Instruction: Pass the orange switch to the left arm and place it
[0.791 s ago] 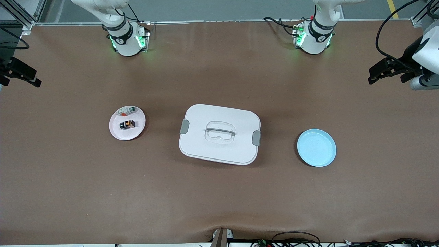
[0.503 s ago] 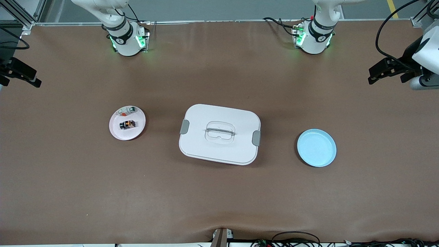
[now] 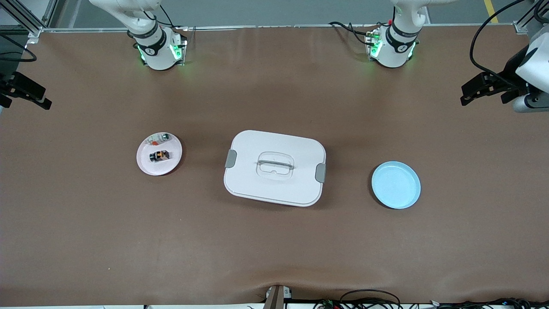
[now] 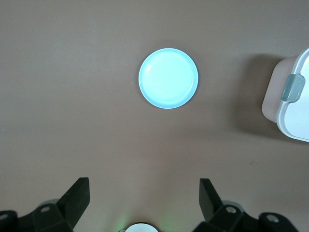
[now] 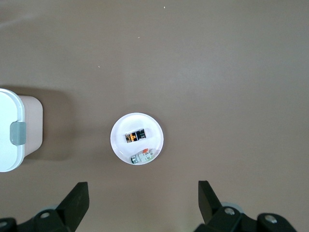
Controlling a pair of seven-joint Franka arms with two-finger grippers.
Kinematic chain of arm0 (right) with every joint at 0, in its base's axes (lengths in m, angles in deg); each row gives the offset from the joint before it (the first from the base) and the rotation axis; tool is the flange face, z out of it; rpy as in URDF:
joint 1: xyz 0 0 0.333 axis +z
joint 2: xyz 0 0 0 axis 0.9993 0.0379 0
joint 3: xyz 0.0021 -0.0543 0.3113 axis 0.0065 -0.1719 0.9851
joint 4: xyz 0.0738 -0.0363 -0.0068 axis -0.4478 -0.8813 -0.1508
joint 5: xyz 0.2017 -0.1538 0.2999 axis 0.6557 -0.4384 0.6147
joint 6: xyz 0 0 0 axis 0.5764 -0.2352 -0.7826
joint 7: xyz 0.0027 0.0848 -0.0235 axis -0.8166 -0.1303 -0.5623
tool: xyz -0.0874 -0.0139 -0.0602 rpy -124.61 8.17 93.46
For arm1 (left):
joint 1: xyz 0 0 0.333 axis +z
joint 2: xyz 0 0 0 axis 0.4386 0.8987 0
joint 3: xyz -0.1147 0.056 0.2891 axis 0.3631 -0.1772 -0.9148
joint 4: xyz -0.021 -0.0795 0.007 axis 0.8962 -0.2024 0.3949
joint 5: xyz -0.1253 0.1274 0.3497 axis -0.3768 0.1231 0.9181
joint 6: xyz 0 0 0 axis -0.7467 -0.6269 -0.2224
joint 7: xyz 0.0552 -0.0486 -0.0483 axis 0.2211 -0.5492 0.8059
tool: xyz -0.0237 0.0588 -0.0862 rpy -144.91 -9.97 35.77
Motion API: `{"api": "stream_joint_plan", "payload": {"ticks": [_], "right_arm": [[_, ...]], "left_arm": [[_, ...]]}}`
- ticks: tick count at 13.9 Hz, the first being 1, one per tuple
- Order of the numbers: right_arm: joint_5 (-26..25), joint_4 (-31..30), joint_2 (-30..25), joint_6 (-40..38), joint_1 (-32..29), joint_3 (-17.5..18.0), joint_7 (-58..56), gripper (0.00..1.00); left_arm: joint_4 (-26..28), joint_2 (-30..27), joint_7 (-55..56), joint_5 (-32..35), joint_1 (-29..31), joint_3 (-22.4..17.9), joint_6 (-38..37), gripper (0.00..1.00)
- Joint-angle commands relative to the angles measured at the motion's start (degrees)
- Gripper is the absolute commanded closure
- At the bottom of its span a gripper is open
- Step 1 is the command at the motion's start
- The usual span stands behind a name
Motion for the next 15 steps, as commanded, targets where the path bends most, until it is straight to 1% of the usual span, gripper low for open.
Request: {"api": "stream_joint_plan", "payload": {"ticks": [1, 4, 13, 15], "right_arm": [[0.1, -0.5, -0.7, 0.5, -0.7, 0.4, 0.4, 0.0], [-0.1, -0.3, -0.6, 0.7, -0.6, 0.4, 0.3, 0.0], [0.2, 0.2, -0.3, 1.1, -1.1, 0.3, 0.0, 0.0], [-0.7, 0.3, -0.3, 1.3, -0.7, 0.4, 0.5, 0.0]], "left_arm": [[-1.0, 0.4, -0.2, -0.8, 0.5, 0.3, -0.4, 0.0], [-1.0, 1.2, 0.4, -1.1, 0.0, 0.4, 0.6, 0.0], [-0.9, 1.1, -0.1, -1.0, 0.8, 0.2, 2.1, 0.0], [-0.8, 1.6, -0.1, -0.9, 0.8, 0.2, 2.3, 0.0]]}}
